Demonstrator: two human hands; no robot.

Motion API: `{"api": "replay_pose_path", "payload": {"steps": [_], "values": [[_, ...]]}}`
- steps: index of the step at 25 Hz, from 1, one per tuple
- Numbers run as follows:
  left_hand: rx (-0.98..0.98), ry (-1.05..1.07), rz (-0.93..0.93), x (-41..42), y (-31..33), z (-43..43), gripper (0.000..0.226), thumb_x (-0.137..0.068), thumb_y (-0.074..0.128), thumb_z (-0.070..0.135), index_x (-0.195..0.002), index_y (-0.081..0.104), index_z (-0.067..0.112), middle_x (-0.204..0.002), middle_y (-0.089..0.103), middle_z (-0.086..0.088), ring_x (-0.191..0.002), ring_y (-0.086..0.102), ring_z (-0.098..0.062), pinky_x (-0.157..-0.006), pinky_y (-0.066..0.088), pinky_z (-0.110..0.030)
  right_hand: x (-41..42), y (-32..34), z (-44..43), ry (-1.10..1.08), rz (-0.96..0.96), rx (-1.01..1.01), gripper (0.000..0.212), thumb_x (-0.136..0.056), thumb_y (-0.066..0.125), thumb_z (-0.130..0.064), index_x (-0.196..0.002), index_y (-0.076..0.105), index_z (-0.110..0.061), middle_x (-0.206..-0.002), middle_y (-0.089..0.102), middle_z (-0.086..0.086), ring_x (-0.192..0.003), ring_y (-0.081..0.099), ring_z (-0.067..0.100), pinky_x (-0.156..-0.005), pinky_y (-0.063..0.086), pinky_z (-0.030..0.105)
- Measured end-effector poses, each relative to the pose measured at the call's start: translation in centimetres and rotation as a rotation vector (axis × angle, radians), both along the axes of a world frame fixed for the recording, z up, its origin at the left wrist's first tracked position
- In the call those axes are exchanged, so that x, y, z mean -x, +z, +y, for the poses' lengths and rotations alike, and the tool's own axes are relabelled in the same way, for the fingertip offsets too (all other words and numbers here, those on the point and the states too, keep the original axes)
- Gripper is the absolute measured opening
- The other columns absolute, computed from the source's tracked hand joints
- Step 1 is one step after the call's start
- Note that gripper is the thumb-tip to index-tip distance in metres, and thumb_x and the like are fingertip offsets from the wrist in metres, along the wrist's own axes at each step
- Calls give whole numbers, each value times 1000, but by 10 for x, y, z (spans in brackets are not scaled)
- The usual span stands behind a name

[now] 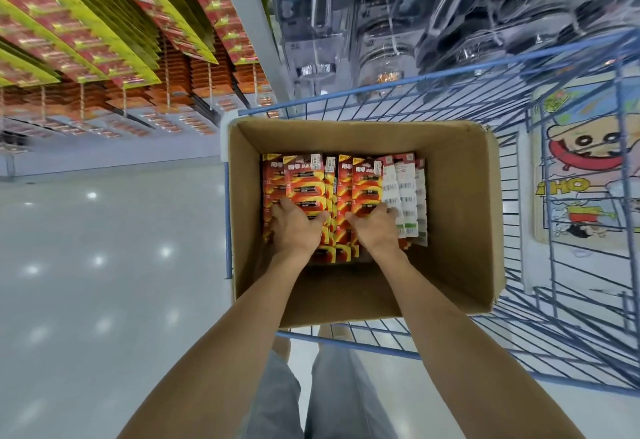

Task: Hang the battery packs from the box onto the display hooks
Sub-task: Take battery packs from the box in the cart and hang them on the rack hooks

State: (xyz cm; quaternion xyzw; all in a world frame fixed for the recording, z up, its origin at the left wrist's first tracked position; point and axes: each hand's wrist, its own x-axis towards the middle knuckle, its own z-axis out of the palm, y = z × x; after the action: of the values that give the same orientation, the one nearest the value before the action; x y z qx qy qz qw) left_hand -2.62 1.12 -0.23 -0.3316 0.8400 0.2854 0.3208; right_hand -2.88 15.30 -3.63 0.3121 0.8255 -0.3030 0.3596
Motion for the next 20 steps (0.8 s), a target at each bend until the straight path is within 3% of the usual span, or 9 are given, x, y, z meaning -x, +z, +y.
{"api": "replay_pose_path", "payload": {"steps": [5,8,11,14,17,20], "values": [[51,58,61,-8,-5,1,87,-83,83,44,-147,33,15,-142,50,-11,-129,56,-34,-96,53,-46,0,-13,-6,-195,35,51,91,-81,85,-40,-147,31,-11,-145,43,15,-132,50,35,-105,46,47],[-29,143,124,-14,-2,2,71,-84,84,29,-140,41,14,-134,58,-9,-127,59,-30,-97,53,-44,1,-18,-7,-297,5,77,92,-73,90,-39,-144,36,-14,-142,52,13,-133,52,34,-106,45,48],[-130,215,147,-23,6,-1,61,-83,85,19,-132,49,14,-128,63,-6,-124,62,-28,-97,52,-38,7,-15,5,-334,-97,99,98,-67,93,-37,-144,38,-14,-148,44,15,-141,40,37,-112,39,52],[-205,210,195,-33,22,-7,62,-79,88,16,-130,52,18,-126,66,-3,-122,63,-24,-97,50,-37,0,-5,4,-220,-178,136,109,-63,91,-30,-149,27,-10,-151,30,17,-144,27,36,-115,33,49],[-246,201,250,-41,41,-11,65,-78,89,17,-133,53,19,-127,67,-2,-123,62,-21,-103,48,-39,-10,6,-3,-229,-112,184,110,-56,91,-24,-141,21,-17,-142,37,13,-139,38,35,-116,35,55],[-261,206,280,-47,57,-14,66,-79,89,20,-135,53,19,-127,67,0,-120,63,-19,-100,49,-35,-11,28,1,-278,4,260,100,-67,92,-23,-134,17,-23,-132,49,8,-130,50,30,-114,39,53]]}}
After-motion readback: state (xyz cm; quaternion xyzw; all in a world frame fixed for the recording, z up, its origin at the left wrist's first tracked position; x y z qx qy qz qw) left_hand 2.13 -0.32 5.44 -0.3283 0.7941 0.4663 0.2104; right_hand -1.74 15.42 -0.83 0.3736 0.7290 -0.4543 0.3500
